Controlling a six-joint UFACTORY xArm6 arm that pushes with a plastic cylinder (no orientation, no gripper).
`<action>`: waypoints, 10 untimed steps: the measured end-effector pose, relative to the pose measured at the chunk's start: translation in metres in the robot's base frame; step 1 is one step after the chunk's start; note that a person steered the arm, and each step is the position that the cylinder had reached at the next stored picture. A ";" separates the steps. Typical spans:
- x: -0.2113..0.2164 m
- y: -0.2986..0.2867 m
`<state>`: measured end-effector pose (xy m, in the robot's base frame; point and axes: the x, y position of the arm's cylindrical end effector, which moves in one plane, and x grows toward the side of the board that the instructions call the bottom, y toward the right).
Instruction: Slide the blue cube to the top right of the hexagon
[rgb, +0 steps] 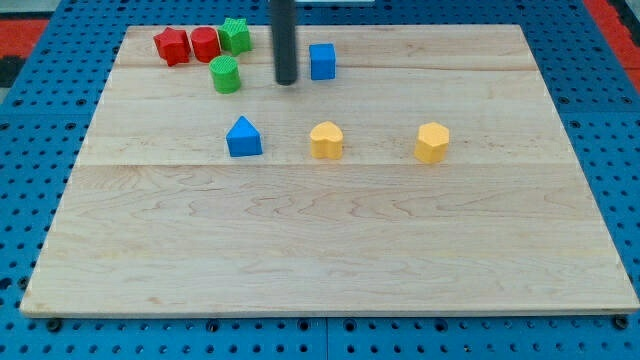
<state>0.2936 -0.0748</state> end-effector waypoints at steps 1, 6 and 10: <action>-0.035 0.001; 0.023 0.194; 0.055 0.254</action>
<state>0.3481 0.1792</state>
